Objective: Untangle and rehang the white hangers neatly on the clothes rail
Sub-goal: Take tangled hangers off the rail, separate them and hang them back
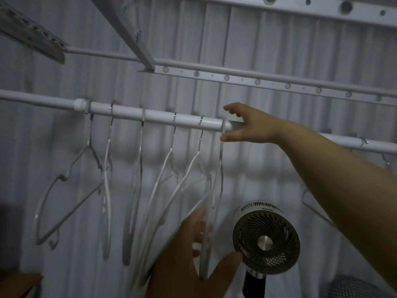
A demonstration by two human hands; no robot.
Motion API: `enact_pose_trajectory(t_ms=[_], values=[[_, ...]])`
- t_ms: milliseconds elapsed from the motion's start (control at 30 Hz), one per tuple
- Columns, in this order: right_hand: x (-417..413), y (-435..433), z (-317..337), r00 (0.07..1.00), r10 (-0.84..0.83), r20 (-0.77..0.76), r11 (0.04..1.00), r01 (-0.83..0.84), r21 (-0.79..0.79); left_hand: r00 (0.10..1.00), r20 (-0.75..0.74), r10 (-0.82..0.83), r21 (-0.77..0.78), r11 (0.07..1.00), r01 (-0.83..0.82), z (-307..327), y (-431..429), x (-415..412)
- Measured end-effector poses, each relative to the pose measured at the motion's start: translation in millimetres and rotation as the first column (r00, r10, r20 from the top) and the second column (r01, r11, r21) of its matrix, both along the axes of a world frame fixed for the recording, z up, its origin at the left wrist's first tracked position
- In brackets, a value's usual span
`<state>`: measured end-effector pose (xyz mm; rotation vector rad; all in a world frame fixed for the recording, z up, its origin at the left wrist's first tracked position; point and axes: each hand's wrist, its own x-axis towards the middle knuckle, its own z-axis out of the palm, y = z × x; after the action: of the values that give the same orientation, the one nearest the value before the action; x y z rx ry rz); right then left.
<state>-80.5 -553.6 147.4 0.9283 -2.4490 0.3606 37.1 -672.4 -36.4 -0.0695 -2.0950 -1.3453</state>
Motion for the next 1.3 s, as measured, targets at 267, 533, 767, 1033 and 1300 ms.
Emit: enact_pose_trajectory(t_ms=[267, 533, 767, 1033, 1300], values=[[6, 50, 16, 0.996, -0.051, -0.073, 0.998, 0.054, 0.042, 0.938, -0.261, 0.226, 0.183, 0.966, -0.182, -6, 14, 31], [-2, 105, 6, 0.997, -0.059, -0.057, 0.996, 0.062, 0.065, 0.917, -0.171, 0.362, 0.107, 0.932, -0.347, 9, 35, 34], [-3, 47, 5, 0.986, 0.163, -0.029, 0.987, -0.163, 0.01, 0.899, -0.219, 0.378, 0.212, 0.918, -0.335, 10, 45, 41], [-8, -14, 6, 0.979, 0.201, 0.042, 0.979, -0.201, -0.003, 0.897, -0.227, 0.378, 0.203, 0.92, -0.336, 9, 53, 44], [-15, 9, 9, 0.98, 0.197, 0.032, 0.98, -0.196, -0.018, 0.918, -0.188, 0.349, 0.155, 0.934, -0.323, 6, 72, 35]])
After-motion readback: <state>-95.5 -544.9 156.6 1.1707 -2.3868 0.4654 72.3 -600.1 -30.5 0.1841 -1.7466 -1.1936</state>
